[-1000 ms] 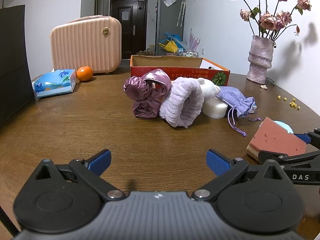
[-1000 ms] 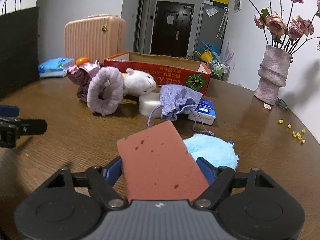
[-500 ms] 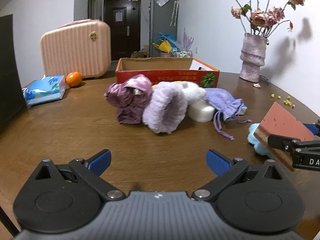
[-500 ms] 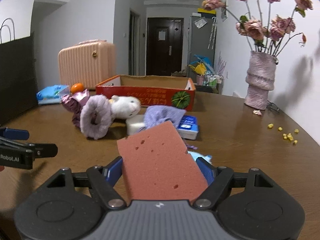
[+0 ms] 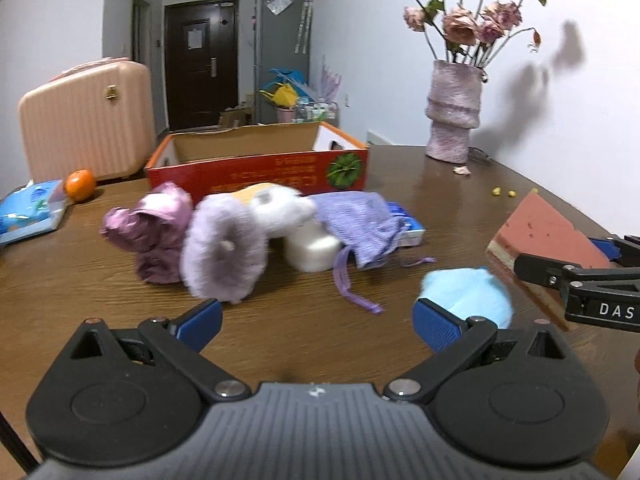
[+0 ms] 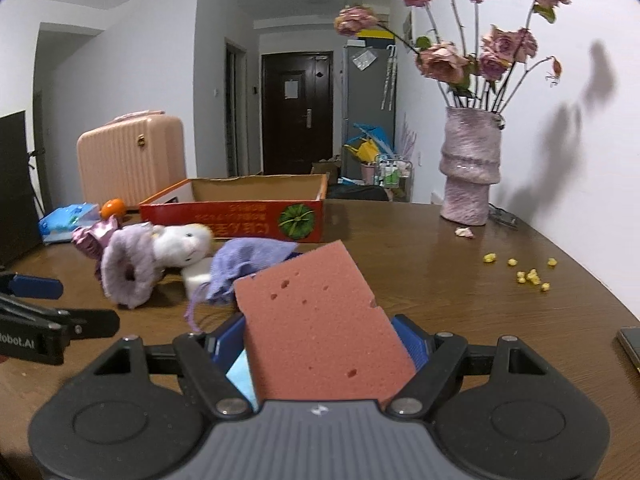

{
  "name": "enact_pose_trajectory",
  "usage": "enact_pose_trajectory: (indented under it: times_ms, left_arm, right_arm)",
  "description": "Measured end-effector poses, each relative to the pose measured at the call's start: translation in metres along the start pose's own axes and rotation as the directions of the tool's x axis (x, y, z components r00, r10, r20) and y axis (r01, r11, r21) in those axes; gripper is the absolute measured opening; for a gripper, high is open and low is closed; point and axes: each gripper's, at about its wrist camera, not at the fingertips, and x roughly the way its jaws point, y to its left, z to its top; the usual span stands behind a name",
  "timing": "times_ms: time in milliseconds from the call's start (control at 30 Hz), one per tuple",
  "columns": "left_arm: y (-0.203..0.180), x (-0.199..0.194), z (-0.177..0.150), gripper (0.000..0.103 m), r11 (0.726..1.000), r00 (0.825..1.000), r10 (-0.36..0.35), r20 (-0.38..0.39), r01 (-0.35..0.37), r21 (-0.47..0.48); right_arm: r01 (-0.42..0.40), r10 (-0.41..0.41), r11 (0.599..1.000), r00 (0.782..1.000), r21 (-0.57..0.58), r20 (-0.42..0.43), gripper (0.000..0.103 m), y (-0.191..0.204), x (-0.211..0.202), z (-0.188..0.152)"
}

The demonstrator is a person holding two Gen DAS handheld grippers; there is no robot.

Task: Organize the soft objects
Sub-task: 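Lift the pink sponge with the right tool while the left tool grasps the blue plush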

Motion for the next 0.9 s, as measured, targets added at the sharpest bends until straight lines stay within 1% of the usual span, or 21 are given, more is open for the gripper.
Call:
enact_pose_trajectory:
  times_ms: [233,367,633,800,900]
  left_arm:
    - [-0.035,0.023,0.007,0.103,0.999,0.999,-0.047,-0.028,0.048,0.017]
    - [-0.053,0.038,0.008,0.103,0.997,0.996,-0.069,-0.058,0.071,0.020]
    - [-0.080,0.062,0.006,0.103,0.994,0.990,-0.100,-0.098,0.103,0.023]
    - [-0.094,0.072,0.008,0.103,0.992,0.988,-0.117,-0.104,0.120,0.024]
    - [-0.102,0.079,0.008,0.103,0.992,0.987,-0.112,-0.113,0.116,0.038]
  right_arm:
    - [0.028,-0.028,0.999,1.000,0.033,0.009,0.077,-0.029,0.006,0.001]
    - [0.043,-0.044,0.998,0.999,0.052,0.009,0.077,-0.046,0.013,0.001]
    - [0.039,-0.040,0.993,0.999,0.108,0.012,0.078,-0.075,0.026,0.001]
    - [0.028,-0.031,0.989,0.999,0.142,0.019,0.078,-0.085,0.030,-0.002]
    - [0.022,-0.026,0.987,0.999,0.160,0.023,0.078,-0.089,0.030,-0.003]
